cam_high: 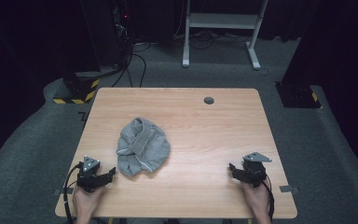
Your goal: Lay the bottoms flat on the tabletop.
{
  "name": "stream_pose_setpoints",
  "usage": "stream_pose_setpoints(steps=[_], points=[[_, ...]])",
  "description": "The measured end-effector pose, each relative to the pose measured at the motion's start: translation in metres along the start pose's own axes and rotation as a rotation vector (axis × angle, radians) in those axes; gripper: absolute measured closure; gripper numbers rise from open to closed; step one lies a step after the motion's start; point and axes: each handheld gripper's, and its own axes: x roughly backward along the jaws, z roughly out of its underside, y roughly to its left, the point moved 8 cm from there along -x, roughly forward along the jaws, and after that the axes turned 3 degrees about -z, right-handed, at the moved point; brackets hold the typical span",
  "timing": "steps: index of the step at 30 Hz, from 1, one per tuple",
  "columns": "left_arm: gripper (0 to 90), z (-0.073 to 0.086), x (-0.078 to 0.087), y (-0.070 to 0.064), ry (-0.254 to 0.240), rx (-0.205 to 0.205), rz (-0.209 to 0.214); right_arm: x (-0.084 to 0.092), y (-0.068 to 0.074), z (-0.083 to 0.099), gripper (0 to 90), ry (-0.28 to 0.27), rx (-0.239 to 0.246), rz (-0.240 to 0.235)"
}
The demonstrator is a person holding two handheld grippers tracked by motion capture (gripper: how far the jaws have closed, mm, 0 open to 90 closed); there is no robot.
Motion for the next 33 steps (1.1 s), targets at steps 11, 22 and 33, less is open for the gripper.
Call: stream_pose_setpoints(steps=[11, 22, 33], points=[[21.2, 0.0, -0.002, -0.004, 0.014, -0.023, -0.003, 0.0, 0.0, 0.0, 30.8, 0.0, 0.001, -0.001], [17.0, -0.002, -0.004, -0.006, 0.019, -0.013, -0.001, 0.0, 0.0, 0.0, 30.8, 0.002, -0.002, -0.001], [18.8, -0.004, -0.001, -0.01, 0.0, 0.014, 0.028, 0.0, 0.0, 0.0, 30.8, 0.002, 0.0, -0.003]])
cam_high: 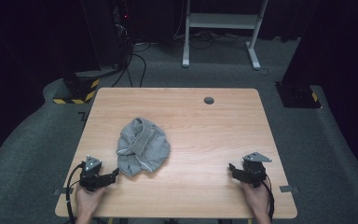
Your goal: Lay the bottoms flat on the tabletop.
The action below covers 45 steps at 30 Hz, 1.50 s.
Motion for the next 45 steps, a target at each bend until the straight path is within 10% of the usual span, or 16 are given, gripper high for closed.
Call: stream_pose_setpoints(steps=[10, 31, 45], points=[[19.8, -0.008, 0.005, -0.001, -0.033, 0.037, -0.034, 0.0, 0.0, 0.0, 30.8, 0.0, 0.0, 0.0], [18.7, -0.039, 0.01, -0.024, -0.094, 0.038, 0.098, 0.0, 0.0, 0.0, 30.8, 0.0, 0.0, -0.001], [27.4, -0.042, -0.026, -0.03, -0.027, -0.002, 0.017, 0.0, 0.0, 0.0, 30.5, 0.0, 0.001, -0.003]])
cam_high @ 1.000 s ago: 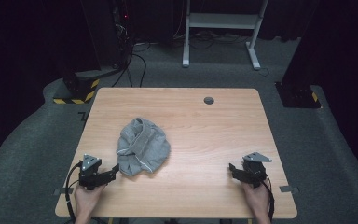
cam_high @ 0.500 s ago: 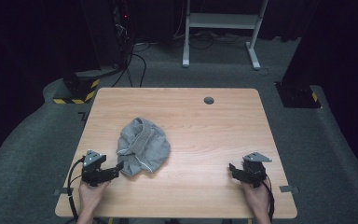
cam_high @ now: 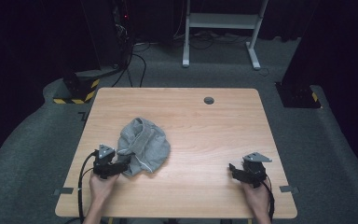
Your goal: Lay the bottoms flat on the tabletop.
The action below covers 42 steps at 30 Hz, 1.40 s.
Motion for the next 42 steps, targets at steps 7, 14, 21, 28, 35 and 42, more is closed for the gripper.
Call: stream_pose_setpoints(steps=[7, 14, 21, 28, 35, 42], points=[[42.8, 0.003, -0.01, -0.005, 0.015, -0.016, -0.003, 0.0, 0.0, 0.0, 30.5, 0.001, 0.001, 0.0], [54.1, 0.004, -0.009, -0.008, 0.016, -0.034, 0.02, 0.0, 0.0, 0.0, 30.5, 0.0, 0.001, 0.0], [56.6, 0.006, -0.011, -0.015, 0.022, -0.064, 0.035, 0.0, 0.0, 0.0, 30.5, 0.0, 0.001, 0.0], [57.2, 0.006, -0.011, -0.024, 0.025, -0.089, 0.049, 0.0, 0.0, 0.0, 30.5, 0.0, 0.001, 0.0], [58.3, 0.007, -0.01, -0.038, 0.033, -0.113, 0.077, 0.0, 0.0, 0.0, 30.5, 0.0, 0.0, -0.001], [58.6, 0.007, -0.011, -0.053, 0.04, -0.135, 0.101, 0.0, 0.0, 0.0, 30.5, 0.0, 0.0, -0.001]])
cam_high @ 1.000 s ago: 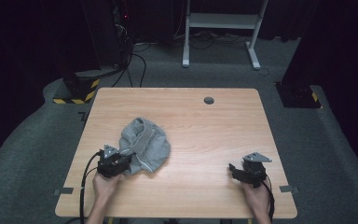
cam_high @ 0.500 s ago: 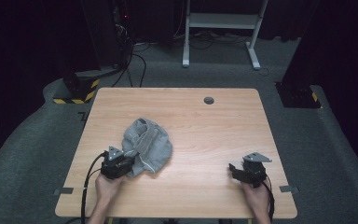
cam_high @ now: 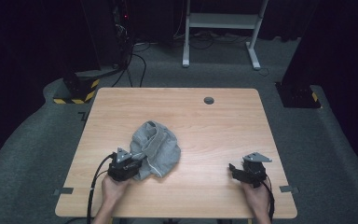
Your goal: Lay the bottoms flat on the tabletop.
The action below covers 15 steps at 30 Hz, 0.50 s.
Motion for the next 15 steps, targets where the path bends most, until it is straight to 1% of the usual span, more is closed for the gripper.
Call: stream_pose_setpoints(steps=[3, 4, 5, 7, 8, 9, 11, 15], points=[[58.6, -0.001, 0.0, -0.008, 0.003, -0.014, 0.014, 0.0, 0.0, 0.0, 30.5, 0.0, 0.0, 0.0], [58.6, -0.001, 0.0, -0.008, 0.003, -0.014, 0.014, 0.0, 0.0, 0.0, 30.5, 0.0, 0.0, 0.0], [58.6, -0.001, -0.001, -0.014, 0.006, -0.025, 0.024, 0.0, 0.0, 0.0, 30.5, 0.0, 0.0, 0.0], [58.5, -0.002, -0.001, -0.019, 0.009, -0.035, 0.03, 0.0, 0.0, 0.0, 30.5, 0.0, 0.0, 0.001], [58.4, -0.002, -0.001, -0.019, 0.009, -0.035, 0.03, 0.0, 0.0, 0.0, 30.5, -0.001, 0.001, 0.002], [58.3, -0.002, 0.0, -0.025, 0.016, -0.041, 0.041, 0.0, 0.0, 0.0, 30.5, -0.001, 0.0, 0.002], [58.0, -0.003, 0.0, -0.031, 0.022, -0.049, 0.051, 0.0, 0.0, 0.0, 30.5, -0.001, 0.0, 0.002], [57.2, -0.004, -0.001, -0.04, 0.028, -0.05, 0.065, 0.0, -0.001, 0.0, 30.5, 0.0, 0.004, 0.0]])
